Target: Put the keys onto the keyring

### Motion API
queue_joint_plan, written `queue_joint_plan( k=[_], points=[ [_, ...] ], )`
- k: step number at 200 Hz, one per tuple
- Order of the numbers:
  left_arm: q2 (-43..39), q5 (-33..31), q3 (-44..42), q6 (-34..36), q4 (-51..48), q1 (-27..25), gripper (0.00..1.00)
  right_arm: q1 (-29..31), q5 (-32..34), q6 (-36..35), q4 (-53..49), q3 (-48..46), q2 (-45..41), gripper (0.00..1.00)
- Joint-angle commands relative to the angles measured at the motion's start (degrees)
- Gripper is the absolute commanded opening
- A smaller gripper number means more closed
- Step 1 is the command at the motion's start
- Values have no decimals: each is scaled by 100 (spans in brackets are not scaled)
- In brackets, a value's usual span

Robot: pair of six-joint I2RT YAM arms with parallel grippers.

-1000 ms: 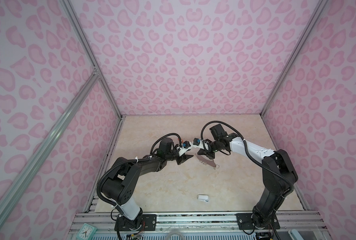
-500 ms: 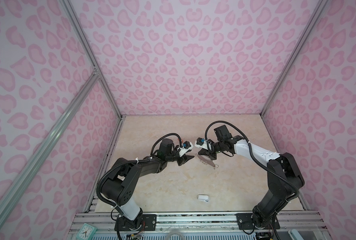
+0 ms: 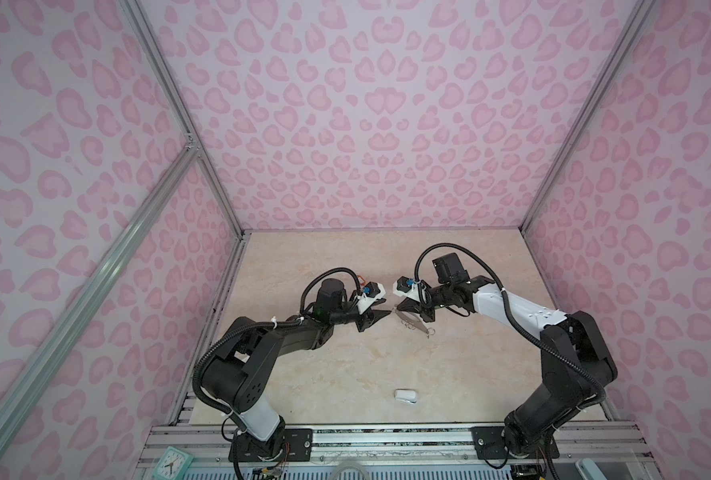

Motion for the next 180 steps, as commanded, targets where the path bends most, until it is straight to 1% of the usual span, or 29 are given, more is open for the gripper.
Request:
queue_joint_plan(
  k=[1, 61, 63, 65, 84, 102, 113, 146, 163, 168, 169, 180],
  points=[
    [38, 154, -30, 72, 144, -65, 42, -11, -141, 154, 252, -61, -21, 0],
    [177, 22, 82, -11, 175, -127, 38, -2, -210, 182, 299, -115, -65, 0],
    [178, 16, 84, -13, 179, -127, 34, -5, -210, 182, 299, -115, -67, 0],
    [179, 14, 91, -9, 180, -129, 33, -2, -214, 186, 299, -113, -72, 0],
    [194, 13, 108, -13, 228, -140, 32, -6, -259, 190, 292, -114, -65, 0],
    [222, 134, 162, 0, 174, -144, 27, -1, -289, 199, 275, -113, -54, 0],
    [232, 178, 163, 0, 174, -162, 25, -3, -291, 190, 265, -126, -52, 0],
    [232, 213, 163, 53, 157, -188, 14, -1, -275, 165, 247, -122, -59, 0],
    [181, 274, 172, 147, 60, -188, 7, -8, -142, 155, 254, -146, -80, 0],
    [153, 297, 164, 182, 32, -188, 4, -14, -80, 151, 263, -153, -97, 4],
    [148, 309, 164, 199, 20, -188, 4, -20, -50, 143, 264, -158, -106, 6],
    [90, 331, 163, 291, -67, -188, 4, -33, 122, 42, 255, -217, -205, 15]
  ],
)
